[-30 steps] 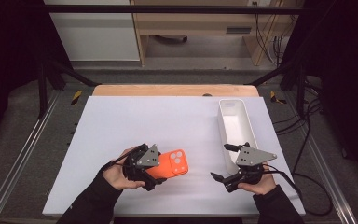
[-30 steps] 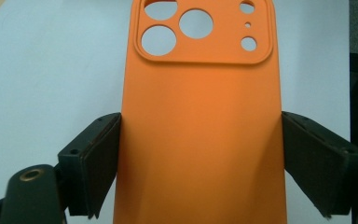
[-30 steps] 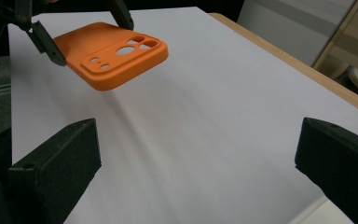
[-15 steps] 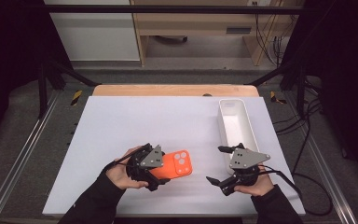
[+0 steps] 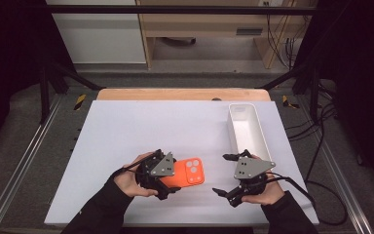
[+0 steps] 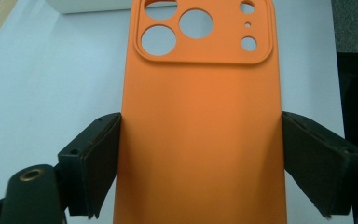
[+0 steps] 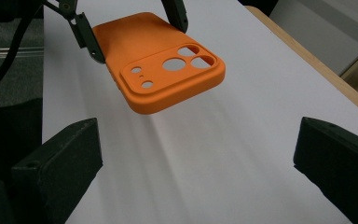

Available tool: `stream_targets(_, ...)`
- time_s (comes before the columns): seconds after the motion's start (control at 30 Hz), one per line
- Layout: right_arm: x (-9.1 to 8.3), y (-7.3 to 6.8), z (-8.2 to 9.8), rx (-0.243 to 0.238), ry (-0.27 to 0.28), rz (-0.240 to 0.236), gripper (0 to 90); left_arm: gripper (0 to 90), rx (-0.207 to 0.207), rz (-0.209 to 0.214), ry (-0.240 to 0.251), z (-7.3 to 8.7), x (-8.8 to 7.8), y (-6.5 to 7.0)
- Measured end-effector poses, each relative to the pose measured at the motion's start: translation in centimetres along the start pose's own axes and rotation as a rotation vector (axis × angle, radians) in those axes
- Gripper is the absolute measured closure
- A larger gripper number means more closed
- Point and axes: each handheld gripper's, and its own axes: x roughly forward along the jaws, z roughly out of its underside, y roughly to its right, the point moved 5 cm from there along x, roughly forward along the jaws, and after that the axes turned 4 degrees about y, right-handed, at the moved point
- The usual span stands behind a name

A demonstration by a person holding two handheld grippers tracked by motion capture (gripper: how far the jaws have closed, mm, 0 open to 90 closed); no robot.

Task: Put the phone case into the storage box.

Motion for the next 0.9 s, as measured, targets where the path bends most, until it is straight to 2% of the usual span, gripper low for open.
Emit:
stream_targets(0.43, 0.3, -0.6, -0.1, -0.063, -0.052, -0.032, 2.3, 15.5, 0.034, 0.020, 0.005, -0.5, 0.5, 0.3)
stream_targets(0.9, 0.7, -1.2, -0.4, -0.110, -0.052, -0.052, 2.7, 15.5, 0.059, 0.045, 0.045, -1.5, 0.6, 0.8)
